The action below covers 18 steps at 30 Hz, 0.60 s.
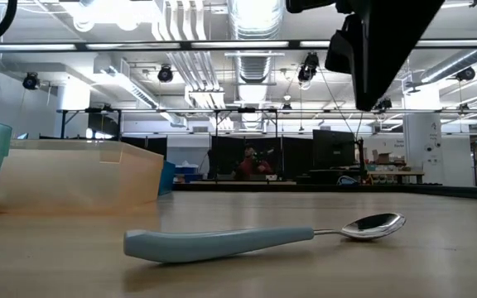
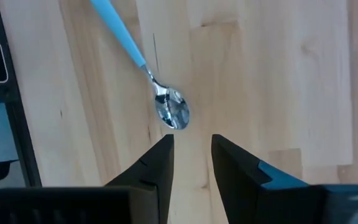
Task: Sort silverware by color (type)
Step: Put the violet spoon into the green bin
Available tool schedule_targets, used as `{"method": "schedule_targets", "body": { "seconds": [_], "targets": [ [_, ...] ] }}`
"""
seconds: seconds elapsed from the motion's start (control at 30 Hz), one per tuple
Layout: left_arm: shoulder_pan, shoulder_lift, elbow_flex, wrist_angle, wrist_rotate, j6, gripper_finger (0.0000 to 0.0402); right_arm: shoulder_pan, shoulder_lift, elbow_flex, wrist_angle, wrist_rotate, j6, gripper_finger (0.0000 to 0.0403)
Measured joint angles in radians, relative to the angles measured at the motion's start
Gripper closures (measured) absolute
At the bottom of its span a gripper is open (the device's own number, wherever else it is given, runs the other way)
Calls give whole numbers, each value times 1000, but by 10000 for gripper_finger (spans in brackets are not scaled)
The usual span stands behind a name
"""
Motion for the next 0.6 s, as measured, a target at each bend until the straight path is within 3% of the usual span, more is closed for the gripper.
{"method": "schedule_targets", "body": {
  "seconds": [0.17,0.6],
  "targets": [
    [0,0,0,1,1,39,385,35,10,0,-23,0,31,297],
    [7,95,5,9,-28,191,385,152,29,-1,-249,-80,319,287]
  ]
}}
